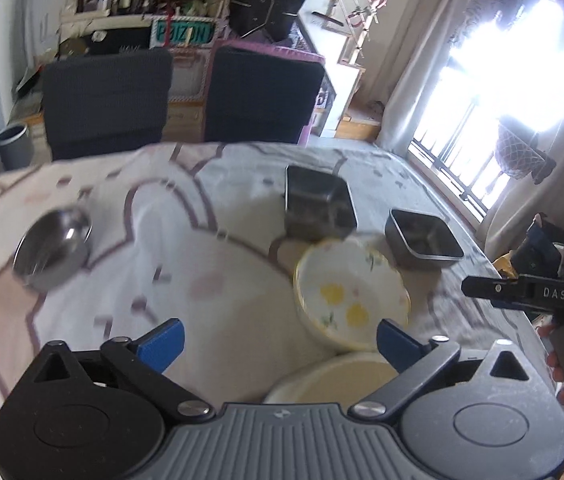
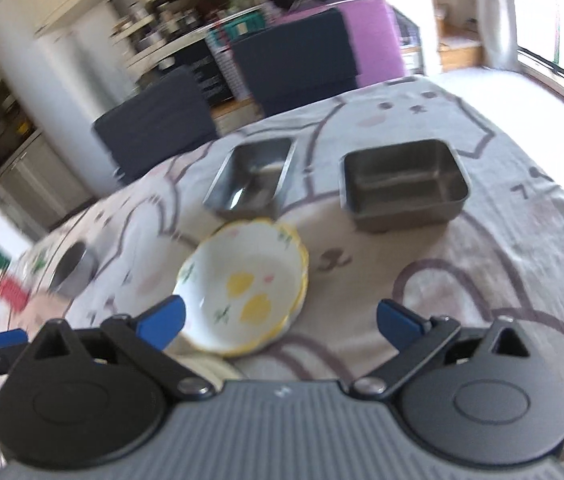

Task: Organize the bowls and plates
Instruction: 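Grasp the yellow-rimmed floral bowl rim with both grippers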

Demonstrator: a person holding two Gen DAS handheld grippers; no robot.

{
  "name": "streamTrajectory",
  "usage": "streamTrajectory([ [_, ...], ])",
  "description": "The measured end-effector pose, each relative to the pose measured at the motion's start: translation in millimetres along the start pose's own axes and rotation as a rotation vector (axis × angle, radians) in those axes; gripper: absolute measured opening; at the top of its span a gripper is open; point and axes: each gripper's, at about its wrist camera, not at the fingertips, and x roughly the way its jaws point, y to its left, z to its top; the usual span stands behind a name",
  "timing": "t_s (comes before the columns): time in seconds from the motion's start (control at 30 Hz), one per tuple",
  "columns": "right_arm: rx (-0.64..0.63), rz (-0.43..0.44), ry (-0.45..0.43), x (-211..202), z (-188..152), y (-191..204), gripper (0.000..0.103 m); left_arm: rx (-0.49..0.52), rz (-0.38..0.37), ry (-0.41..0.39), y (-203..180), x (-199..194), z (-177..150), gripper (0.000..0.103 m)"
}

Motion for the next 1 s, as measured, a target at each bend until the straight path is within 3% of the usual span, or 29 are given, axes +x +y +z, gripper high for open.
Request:
streamTrajectory([
  [0.03,0.012,-0.009,-0.005,2.0,4.3,-1.6,0.101,0.012,-0.009,0.006,-1.4,7.9,7.7,0.089],
  [0.17,0.08,-0.026,0.021,19.8,20.7,-10.2,0.081,0.01,-0.044,0.047,-4.9,44.0,28.9,0.071],
  [0.23,0.104,-0.03,0.044,32.5,24.4,-12.4,0.078,0.002,-0.054,0.072,-5.8,64.6,34.8,0.061],
  [0.33,0.112,-0.047,0.087,56.3,30.2,-16.0,0.064,-0.005,-0.064,0.116,-7.6,94.0,38.5,0.053],
  [0.5,0.14,-0.075,0.151,88.7,25.6,-20.4,0.031,-0.007,-0.058,0.196,-6.8,136.4,36.1,0.041],
  [0.6,0.117,-0.073,0.185,106.1,20.9,-15.8,0.017,-0.02,-0.052,0.225,-5.2,154.1,35.7,0.027],
  [0.67,0.104,-0.064,0.201,114.8,21.1,-12.3,0.01,-0.032,-0.051,0.238,-2.4,163.7,34.5,0.023],
  [0.9,0.067,-0.087,0.237,132.3,19.0,-6.7,0.01,-0.082,-0.078,0.263,4.1,182.5,25.5,0.02],
  [0.97,0.063,-0.088,0.241,134.2,17.9,-7.2,0.01,-0.089,-0.099,0.252,2.9,182.9,24.3,0.009],
  [1.0,0.049,-0.093,0.242,136.3,17.6,-5.7,0.01,-0.069,-0.084,0.243,-1.2,181.9,24.4,0.008],
])
